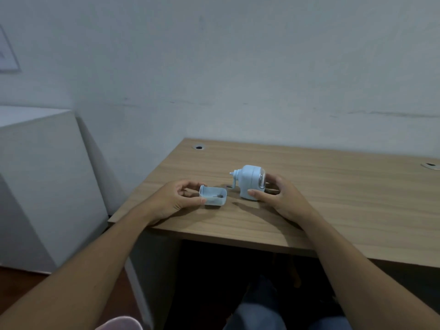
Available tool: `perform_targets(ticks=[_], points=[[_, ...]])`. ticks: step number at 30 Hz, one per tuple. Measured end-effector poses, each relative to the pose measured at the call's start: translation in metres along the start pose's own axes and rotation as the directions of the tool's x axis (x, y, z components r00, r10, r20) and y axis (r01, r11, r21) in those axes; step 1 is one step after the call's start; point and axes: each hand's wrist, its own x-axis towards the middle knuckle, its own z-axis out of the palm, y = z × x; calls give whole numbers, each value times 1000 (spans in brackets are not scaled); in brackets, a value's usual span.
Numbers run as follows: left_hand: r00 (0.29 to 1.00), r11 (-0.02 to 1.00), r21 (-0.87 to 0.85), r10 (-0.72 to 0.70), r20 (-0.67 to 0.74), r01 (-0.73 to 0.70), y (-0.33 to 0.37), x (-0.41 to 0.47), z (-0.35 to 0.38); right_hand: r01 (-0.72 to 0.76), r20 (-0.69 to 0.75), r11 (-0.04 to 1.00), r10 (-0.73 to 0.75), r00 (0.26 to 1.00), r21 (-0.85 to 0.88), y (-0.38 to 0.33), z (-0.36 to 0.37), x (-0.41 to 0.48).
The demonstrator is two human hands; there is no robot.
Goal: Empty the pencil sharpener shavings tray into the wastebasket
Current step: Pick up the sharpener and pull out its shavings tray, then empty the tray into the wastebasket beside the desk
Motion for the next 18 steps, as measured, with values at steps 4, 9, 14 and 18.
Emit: perform_targets(ticks=[4, 9, 14, 18], points=[[1000, 999, 31, 14, -13, -14, 4, -18, -4, -39, 19, 999, 40, 999, -35, -9, 1, -23], [999, 993, 104, 48, 12, -49, 17, -51, -3, -77, -27, 990, 74, 997, -119, -13, 5, -52], [999, 999, 33, 44, -14, -43, 18, -75, -17, -97, -58, 983, 89, 994, -157, -29, 24, -74], [999, 999, 4, 37, -24, -37, 19, -96, -31, -83, 42, 990, 88, 995, -115, -51, 56, -79]])
